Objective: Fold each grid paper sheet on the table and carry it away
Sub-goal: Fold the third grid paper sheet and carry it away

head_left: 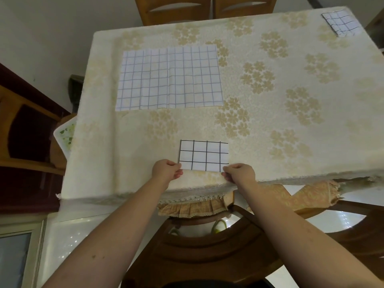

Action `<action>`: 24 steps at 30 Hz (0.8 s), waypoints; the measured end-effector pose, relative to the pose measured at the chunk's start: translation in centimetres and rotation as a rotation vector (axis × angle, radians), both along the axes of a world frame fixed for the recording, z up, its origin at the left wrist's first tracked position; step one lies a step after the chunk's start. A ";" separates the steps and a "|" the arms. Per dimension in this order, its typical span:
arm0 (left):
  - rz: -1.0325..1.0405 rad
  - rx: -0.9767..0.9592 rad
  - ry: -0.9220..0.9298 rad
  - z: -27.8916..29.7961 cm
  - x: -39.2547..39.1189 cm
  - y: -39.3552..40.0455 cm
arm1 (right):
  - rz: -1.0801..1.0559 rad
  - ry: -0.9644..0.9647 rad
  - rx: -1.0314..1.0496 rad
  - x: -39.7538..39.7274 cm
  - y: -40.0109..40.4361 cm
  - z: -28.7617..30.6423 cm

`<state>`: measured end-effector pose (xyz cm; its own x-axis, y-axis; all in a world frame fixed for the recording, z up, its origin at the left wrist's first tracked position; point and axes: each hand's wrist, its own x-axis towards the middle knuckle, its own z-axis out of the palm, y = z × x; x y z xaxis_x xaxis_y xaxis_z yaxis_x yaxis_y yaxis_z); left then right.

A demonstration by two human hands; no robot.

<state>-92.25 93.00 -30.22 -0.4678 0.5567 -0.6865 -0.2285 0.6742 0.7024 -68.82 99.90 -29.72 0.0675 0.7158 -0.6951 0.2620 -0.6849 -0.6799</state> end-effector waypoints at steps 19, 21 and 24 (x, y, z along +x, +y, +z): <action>-0.126 -0.050 -0.147 0.6 0.1 -0.4 | -0.072 0.044 -0.104 -0.8 0.4 0.8; -0.128 -0.041 -0.165 0.5 0.4 -0.5 | -0.068 0.033 -0.079 -0.7 -0.1 0.8; -0.149 -0.016 -0.179 0.6 0.6 -0.6 | -0.080 0.060 -0.054 -0.4 -0.5 1.1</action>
